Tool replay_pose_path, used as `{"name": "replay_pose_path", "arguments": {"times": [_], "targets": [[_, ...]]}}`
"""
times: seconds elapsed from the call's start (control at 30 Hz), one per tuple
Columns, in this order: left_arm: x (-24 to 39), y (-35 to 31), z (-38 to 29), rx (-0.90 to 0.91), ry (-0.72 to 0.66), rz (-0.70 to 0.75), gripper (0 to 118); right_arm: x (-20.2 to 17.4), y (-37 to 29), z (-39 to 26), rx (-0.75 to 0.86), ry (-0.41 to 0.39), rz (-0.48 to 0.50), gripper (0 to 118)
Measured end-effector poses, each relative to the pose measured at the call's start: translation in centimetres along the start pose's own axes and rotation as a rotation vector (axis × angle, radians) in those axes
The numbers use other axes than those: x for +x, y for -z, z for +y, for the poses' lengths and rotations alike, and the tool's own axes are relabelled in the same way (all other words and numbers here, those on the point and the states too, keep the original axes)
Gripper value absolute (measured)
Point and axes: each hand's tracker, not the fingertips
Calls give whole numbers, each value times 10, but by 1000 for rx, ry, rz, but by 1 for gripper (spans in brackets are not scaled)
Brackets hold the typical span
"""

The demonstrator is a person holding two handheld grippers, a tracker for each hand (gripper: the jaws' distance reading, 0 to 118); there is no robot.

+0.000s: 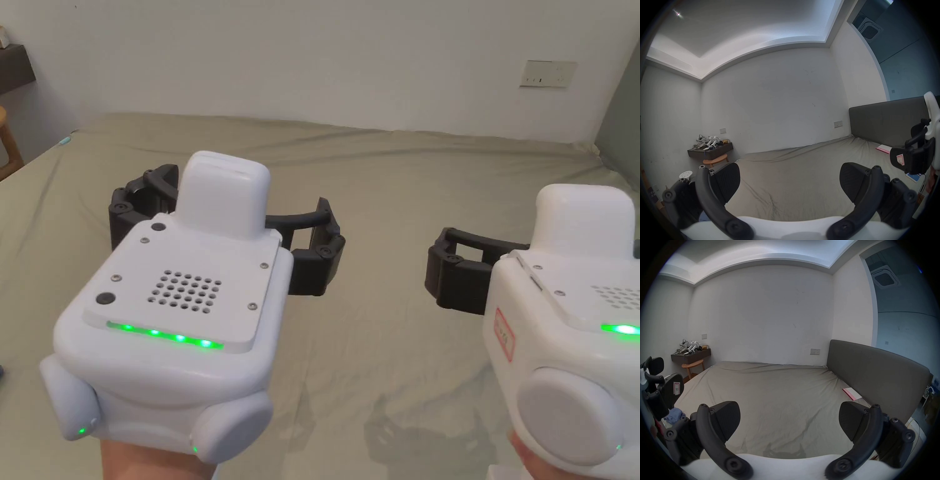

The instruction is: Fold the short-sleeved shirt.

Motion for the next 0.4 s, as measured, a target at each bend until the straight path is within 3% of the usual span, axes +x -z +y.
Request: {"name": "replay_pose_path", "arguments": {"times": [0.4], "targets": [[-2, -1, 0, 0, -2, 6, 118, 2, 1, 2, 16, 6, 6, 118]]}}
